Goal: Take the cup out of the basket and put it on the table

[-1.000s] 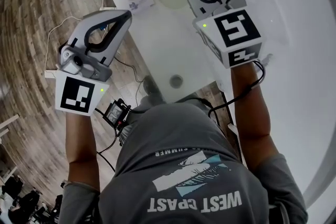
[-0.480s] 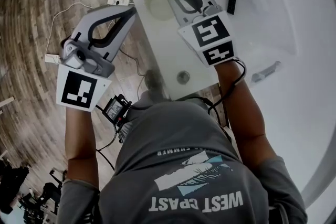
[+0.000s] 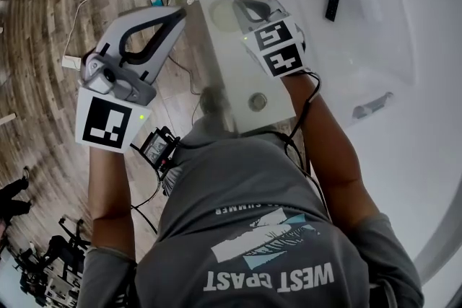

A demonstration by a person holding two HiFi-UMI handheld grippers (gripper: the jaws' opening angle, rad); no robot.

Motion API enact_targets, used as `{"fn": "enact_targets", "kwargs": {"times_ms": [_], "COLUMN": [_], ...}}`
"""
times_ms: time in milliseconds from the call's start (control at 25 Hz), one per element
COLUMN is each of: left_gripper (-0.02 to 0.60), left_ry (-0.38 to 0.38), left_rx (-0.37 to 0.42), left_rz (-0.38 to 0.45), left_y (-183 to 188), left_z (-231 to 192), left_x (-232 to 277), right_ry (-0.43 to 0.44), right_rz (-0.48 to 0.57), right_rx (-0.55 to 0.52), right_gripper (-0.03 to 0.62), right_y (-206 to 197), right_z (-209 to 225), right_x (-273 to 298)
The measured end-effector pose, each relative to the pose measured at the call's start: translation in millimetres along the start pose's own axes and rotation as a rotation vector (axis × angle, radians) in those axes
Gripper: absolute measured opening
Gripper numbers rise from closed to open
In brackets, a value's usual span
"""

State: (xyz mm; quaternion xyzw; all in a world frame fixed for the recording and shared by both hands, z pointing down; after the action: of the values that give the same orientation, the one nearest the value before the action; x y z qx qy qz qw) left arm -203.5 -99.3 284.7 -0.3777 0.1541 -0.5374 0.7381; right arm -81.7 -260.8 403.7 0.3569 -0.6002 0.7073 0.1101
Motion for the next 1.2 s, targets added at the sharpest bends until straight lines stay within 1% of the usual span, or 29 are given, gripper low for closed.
{"fn": "enact_targets", "kwargs": {"times_ms": [360,680,960,1200], "left_gripper": [0.009,0.009,0.009,0.009], "left_ry": [0.007,0.007,0.008,0.006], "left_rx": [-0.024,-0.048,-0.056,-0.058], "left_rz": [-0.044,-0.071,-0.081,-0.079], "left_y": [-8,-17,-24,-25], "left_z": [10,15,14,16], "left_x": [-15,-24,-28,-29], "right_ry": [0.005,-0.015,-0.05,-0.09], "right_rz": [-0.127,-0.23,-0.31,-0.339], "right_rx": [0.043,0.084,0.126,0.177], "right_gripper": [0.031,0.031,0.031,0.032], "right_y": [-47,-76,-92,-93], "right_z": [2,11,20,29], "right_x": [41,67,79,82]}}
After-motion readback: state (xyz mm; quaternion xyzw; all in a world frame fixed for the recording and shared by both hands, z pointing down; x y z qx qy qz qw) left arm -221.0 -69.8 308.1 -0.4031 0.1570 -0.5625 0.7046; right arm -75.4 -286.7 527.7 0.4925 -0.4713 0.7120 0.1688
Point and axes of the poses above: the fingertips, and each gripper's own axes: x forward along the fingers, z to its right, y out of its top, the point moved 8 cm from there along -x, backward along the fingers, and after that the axes turned 14 degrees about x, right-handed, at the moved point
